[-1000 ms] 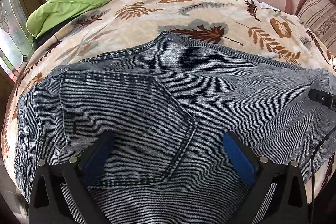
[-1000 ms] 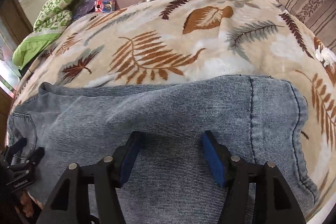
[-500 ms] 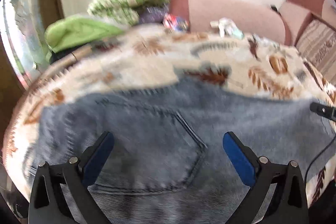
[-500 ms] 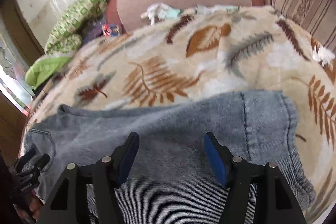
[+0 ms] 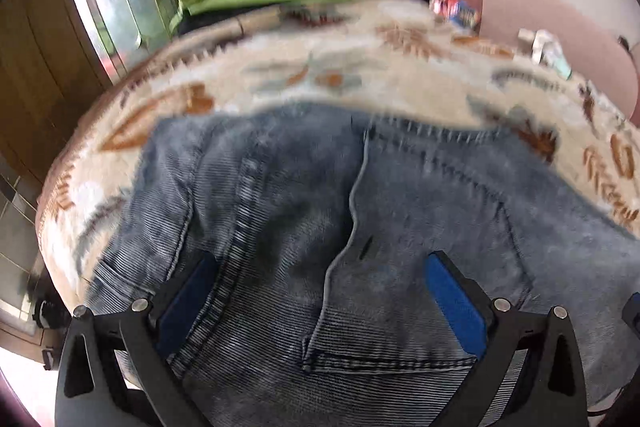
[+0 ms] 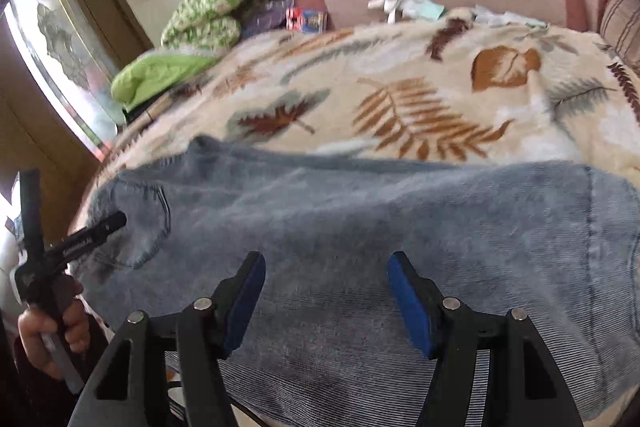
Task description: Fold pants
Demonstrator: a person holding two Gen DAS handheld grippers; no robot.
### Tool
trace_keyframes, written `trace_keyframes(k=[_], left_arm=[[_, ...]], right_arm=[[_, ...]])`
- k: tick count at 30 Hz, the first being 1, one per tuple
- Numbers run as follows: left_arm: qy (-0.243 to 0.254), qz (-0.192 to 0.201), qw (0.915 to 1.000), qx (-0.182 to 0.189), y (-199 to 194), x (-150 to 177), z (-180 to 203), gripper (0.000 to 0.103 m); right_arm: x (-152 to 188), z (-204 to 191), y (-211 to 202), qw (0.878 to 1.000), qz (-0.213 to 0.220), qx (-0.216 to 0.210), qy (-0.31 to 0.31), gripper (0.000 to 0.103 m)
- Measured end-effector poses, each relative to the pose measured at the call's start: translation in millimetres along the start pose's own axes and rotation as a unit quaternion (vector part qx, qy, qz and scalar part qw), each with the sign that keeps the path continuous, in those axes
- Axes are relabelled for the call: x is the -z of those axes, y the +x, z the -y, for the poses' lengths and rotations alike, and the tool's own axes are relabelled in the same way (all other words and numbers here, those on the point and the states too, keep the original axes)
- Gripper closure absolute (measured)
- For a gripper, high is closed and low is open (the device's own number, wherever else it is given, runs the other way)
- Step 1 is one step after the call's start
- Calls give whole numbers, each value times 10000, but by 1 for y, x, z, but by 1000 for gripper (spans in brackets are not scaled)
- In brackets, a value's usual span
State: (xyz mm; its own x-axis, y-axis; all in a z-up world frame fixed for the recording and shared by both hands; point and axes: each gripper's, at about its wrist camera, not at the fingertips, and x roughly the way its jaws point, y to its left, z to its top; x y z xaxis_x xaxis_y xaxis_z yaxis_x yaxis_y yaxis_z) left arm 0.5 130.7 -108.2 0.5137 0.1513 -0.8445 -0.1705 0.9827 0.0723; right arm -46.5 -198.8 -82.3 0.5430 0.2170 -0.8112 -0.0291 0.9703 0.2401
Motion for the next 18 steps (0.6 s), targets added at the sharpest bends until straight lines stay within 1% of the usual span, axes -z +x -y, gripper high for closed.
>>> trace_keyframes(k=[1, 2, 3, 5, 7, 9, 11, 13, 14, 16, 18], left_arm=[[72, -3, 10000, -54, 2, 2, 2, 0], [119, 90, 9998, -99, 0, 3, 4, 0], [149, 114, 9997, -126, -1, 3, 5, 0], [176, 95, 9997, -102, 0, 2, 6, 0], [150, 116, 9998, -54, -1, 1, 4, 0], [175, 219, 9996, 39, -5, 0, 4, 0], [226, 442, 9987, 147, -13, -3, 6, 0], [428, 833, 9948, 395, -30, 0, 14, 0], [570, 968, 9923, 516, -37, 2, 20, 0], [853, 1092, 9873, 774, -45, 7, 31, 0], [1206, 1093, 9812, 1039, -47, 14, 44, 0]], right_arm=[[2, 0, 8, 9998, -164, 71, 8, 35], [3, 0, 13, 9997, -216, 115, -3, 35], [3, -1, 12, 9998, -162, 146, -48, 36], [3, -3, 12, 9997, -185, 159, -99, 35], [3, 0, 12, 9997, -196, 104, -64, 35], [1, 3, 5, 9999, -143, 23, -41, 35], [-3, 11, -5, 9999, 86, -14, 115, 35], [-6, 24, -21, 9986, 317, -121, 399, 35], [-8, 33, -31, 9971, 458, -193, 583, 35], [-11, 51, -55, 9923, 778, -283, 916, 35], [-6, 77, -78, 9838, 1065, -375, 1389, 35]])
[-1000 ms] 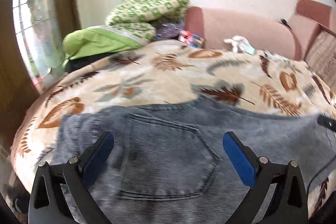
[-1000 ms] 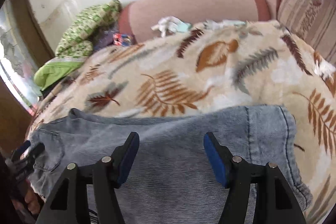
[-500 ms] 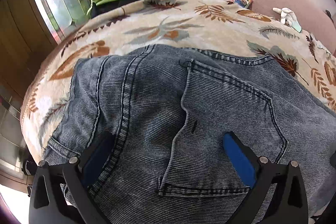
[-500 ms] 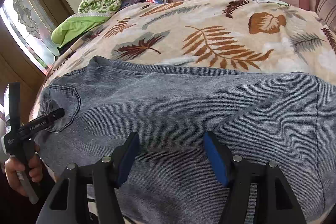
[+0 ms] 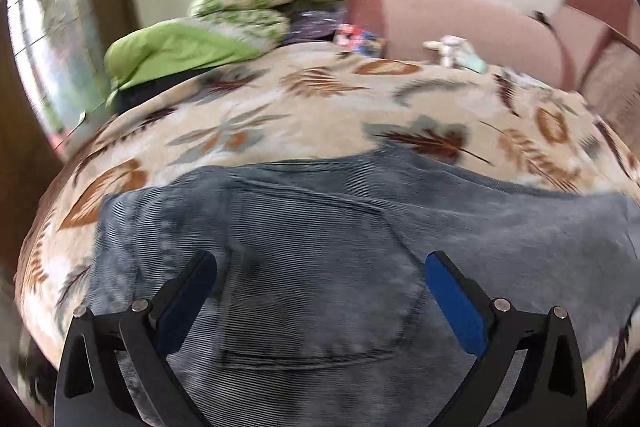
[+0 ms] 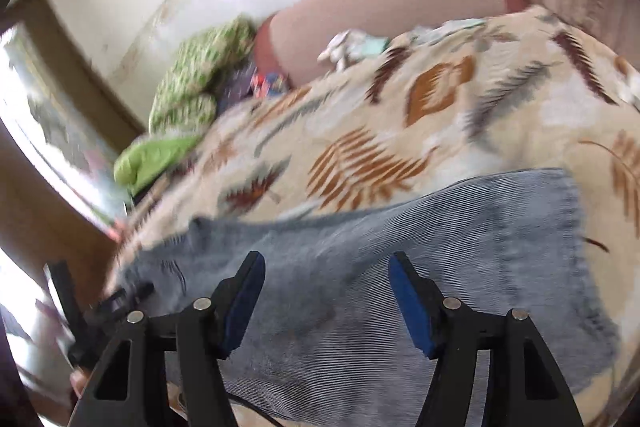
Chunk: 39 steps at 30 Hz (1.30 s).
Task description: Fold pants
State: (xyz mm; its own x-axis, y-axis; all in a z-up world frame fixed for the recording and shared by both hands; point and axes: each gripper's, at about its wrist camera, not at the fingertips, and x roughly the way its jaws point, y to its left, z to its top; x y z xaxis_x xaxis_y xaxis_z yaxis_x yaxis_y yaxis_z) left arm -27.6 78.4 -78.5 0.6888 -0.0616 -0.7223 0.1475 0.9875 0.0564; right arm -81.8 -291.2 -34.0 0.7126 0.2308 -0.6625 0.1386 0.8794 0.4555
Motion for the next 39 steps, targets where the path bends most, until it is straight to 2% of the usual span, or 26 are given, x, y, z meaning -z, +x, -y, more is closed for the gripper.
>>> trace_keyframes(k=[3, 5, 6, 8, 13, 20, 24, 27, 29, 36, 39], left_arm=[[524, -432, 9971, 348, 13, 7, 24, 0], [703, -831, 9933, 377, 28, 13, 33, 0], [758, -868, 9929, 308, 32, 14, 35, 0], [791, -821, 9931, 288, 31, 11, 37, 0], [779, -789, 9934, 282, 32, 9, 37, 0], [717, -727, 9944, 283, 26, 15, 34, 0], [564, -513, 9959, 487, 15, 10, 32, 0], [509, -213, 9963, 656, 2, 7, 32, 0], [529, -105, 9958, 737, -3, 5, 33, 0], [587, -69, 9954, 760, -6, 4, 37, 0], [464, -69, 9957, 805, -7, 3, 33, 0]], right_arm=[[-2, 37, -29, 9973, 212, 1, 708, 35], [0, 59, -44, 9936, 307, 74, 1081, 35], [1, 70, -49, 9916, 327, 114, 1250, 34], [3, 86, -51, 9877, 250, 208, 1530, 34], [12, 118, -22, 9749, -470, 249, 2164, 33], [13, 125, -40, 9726, -307, 168, 2300, 34], [15, 138, -67, 9707, -162, 372, 2370, 33], [23, 152, -78, 9650, -301, 557, 2543, 33], [30, 161, -78, 9594, -476, 415, 2750, 33], [44, 159, -52, 9469, -953, 145, 3068, 31], [44, 154, -49, 9471, -882, 279, 3074, 29]])
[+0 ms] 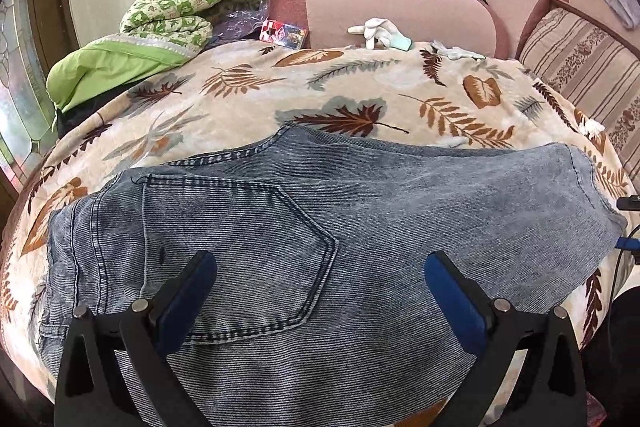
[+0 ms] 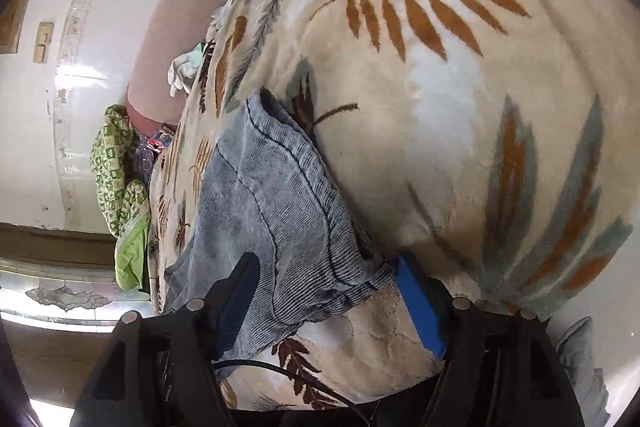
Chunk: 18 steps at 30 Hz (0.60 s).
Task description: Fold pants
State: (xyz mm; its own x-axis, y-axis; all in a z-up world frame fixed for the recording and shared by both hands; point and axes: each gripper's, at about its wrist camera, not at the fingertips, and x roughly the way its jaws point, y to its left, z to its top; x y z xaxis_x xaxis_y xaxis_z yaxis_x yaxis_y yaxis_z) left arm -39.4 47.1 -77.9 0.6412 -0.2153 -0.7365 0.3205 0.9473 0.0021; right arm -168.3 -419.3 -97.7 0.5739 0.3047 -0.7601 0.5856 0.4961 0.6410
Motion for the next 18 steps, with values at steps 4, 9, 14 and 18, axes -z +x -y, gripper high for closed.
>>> trace_keyframes(k=[4, 9, 14, 18], left_arm=[[-91, -48, 9999, 66, 1, 0, -2, 0], [-29, -47, 10000, 68, 2, 1, 0, 0], [-33, -86, 9999, 55, 3, 1, 0, 0], [-176, -66, 9998, 68, 2, -1, -6, 0]], right_arm=[[0, 2, -1, 9997, 130, -117, 156, 31], [2, -9, 4, 9992, 75, -382, -126, 66], [3, -23, 5, 9983, 336, -253, -394, 75], [8, -42, 0, 9956, 566, -154, -724, 80]])
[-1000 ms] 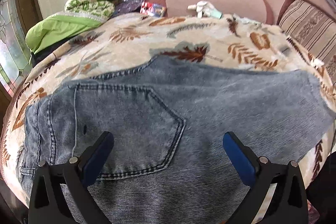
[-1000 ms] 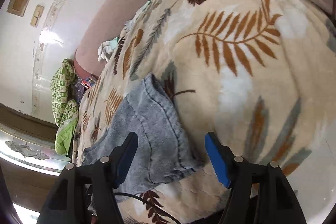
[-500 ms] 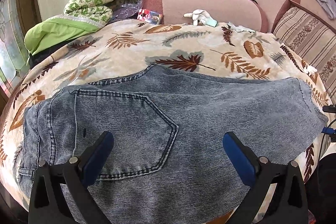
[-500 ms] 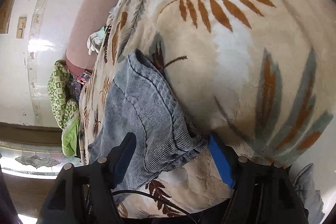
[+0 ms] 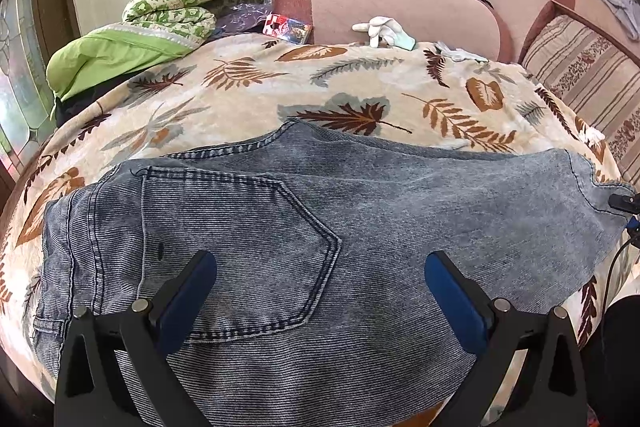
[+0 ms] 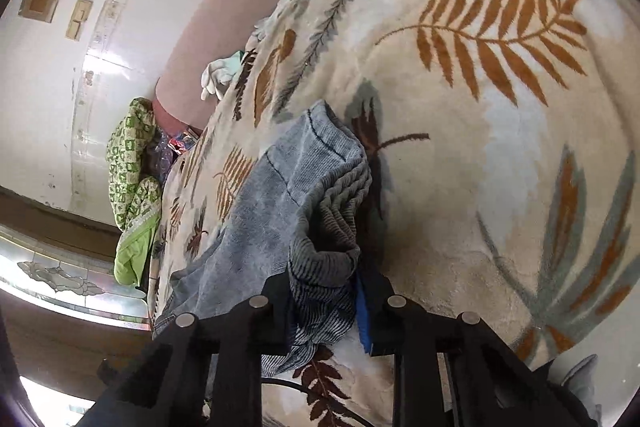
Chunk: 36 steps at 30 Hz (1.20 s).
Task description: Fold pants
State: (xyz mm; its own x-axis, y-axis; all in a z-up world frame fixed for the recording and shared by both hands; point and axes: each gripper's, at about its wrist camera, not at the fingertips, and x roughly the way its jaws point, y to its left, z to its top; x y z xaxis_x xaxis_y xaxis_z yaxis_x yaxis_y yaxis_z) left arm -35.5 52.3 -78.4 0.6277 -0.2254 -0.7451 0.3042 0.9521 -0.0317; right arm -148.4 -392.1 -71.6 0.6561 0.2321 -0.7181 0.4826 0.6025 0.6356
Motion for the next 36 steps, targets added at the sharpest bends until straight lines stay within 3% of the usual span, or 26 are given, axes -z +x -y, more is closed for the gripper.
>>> trace_keyframes(k=[6, 10, 16, 20, 23, 25, 30, 33, 36], left_arm=[[-433, 99, 9990, 14, -8, -6, -20, 0], [-779, 189, 9968, -19, -15, -10, -38, 0], [-1234, 308, 9919, -59, -23, -14, -66, 0], [-1495, 417, 9878, -116, -29, -15, -83, 0], [-1624, 361, 9860, -75, -27, -15, -89, 0], [-1612, 346, 9863, -66, -26, -14, -88, 0], [-1411, 390, 9892, -12, -26, -14, -76, 0], [-1080, 398, 9933, 101, -24, -13, -58, 0], [-619, 414, 9971, 166, -21, -11, -33, 0]], right_arm=[[7, -64, -4, 9970, 89, -207, -738, 80], [25, -123, 12, 9904, -141, -416, -1310, 80], [73, -183, 72, 9745, -1065, -608, -1881, 79], [106, -189, 121, 9636, -1852, -620, -1828, 74], [128, -187, 148, 9535, -2360, -676, -1749, 55], [133, -188, 146, 9520, -2300, -952, -1780, 39], [115, -187, 117, 9393, -2248, -1820, -1843, 34], [94, -177, 99, 9525, -1761, -1702, -1808, 33], [69, -161, 99, 9628, -1572, -1549, -1557, 34]])
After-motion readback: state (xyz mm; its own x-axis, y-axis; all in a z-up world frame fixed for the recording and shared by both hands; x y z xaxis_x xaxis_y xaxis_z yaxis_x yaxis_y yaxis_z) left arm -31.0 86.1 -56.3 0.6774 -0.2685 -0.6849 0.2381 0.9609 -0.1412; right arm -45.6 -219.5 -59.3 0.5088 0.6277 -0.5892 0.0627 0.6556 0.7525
